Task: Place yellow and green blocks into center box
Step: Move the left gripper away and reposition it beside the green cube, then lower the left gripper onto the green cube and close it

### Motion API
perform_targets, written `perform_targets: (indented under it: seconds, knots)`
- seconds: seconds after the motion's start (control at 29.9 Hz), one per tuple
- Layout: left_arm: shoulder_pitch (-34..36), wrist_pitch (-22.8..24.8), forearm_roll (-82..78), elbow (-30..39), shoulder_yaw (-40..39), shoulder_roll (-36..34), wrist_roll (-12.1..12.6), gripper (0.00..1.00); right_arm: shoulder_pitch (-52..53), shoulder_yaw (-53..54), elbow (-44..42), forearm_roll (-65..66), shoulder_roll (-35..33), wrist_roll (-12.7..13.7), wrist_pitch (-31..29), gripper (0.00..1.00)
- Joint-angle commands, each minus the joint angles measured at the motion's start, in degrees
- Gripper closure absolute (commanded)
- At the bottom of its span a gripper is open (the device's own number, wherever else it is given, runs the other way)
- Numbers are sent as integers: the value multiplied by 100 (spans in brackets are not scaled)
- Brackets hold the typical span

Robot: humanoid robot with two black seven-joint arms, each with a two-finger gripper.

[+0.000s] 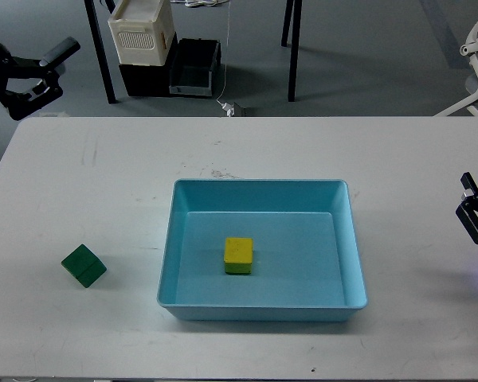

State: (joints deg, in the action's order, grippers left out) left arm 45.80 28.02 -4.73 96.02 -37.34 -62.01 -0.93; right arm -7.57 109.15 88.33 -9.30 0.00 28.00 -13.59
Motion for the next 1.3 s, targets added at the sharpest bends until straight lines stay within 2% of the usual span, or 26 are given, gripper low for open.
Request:
perform_targets:
  seconds: [0.0, 0.27, 0.37, 0.47, 0.64, 0.77, 0.9, 0.97, 1.07, 1.1, 1.27]
  knots:
    - [1577, -2, -378, -259, 1726, 346, -3, 0, -8, -7, 0, -2, 0, 0, -73, 0]
    - [4118, -2, -1416, -338, 4487, 935, -3, 0, -8, -7, -8, -2, 0, 0, -82, 0]
    - [4743, -2, -1469, -776, 5401, 1549, -3, 0, -8, -16, -17, 7, 0, 0, -82, 0]
    - [5078, -2, -1775, -1033, 6202, 2042, -3, 0, -8, 1, -8, 7, 0, 0, -82, 0]
    - [5167, -2, -2881, -666, 6967, 1974, -64, 0, -17, 124, -8, -2, 0, 0, -82, 0]
    - [5167, -2, -3648, -383, 7337, 1421, -109, 0, -17, 142, -17, -2, 0, 0, -91, 0]
    - [5132, -2, -4034, -321, 7548, 1156, -179, 0, -34, 90, -26, -2, 0, 0, -91, 0]
    - [5088, -2, -4350, -330, 7741, 1094, -328, 0, -43, 63, -17, -2, 0, 0, -100, 0]
    - [5044, -2, -4790, -347, 7821, 1024, -950, 0, -52, 63, -26, -2, 0, 0, -100, 0]
    - [5009, -2, -4878, -356, 7830, 1007, -1066, 0, -52, 72, -26, -2, 0, 0, -100, 0]
    - [4746, -2, -5160, -602, 7804, 1068, -1119, 0, -69, 81, -35, -2, 0, 0, -100, 0]
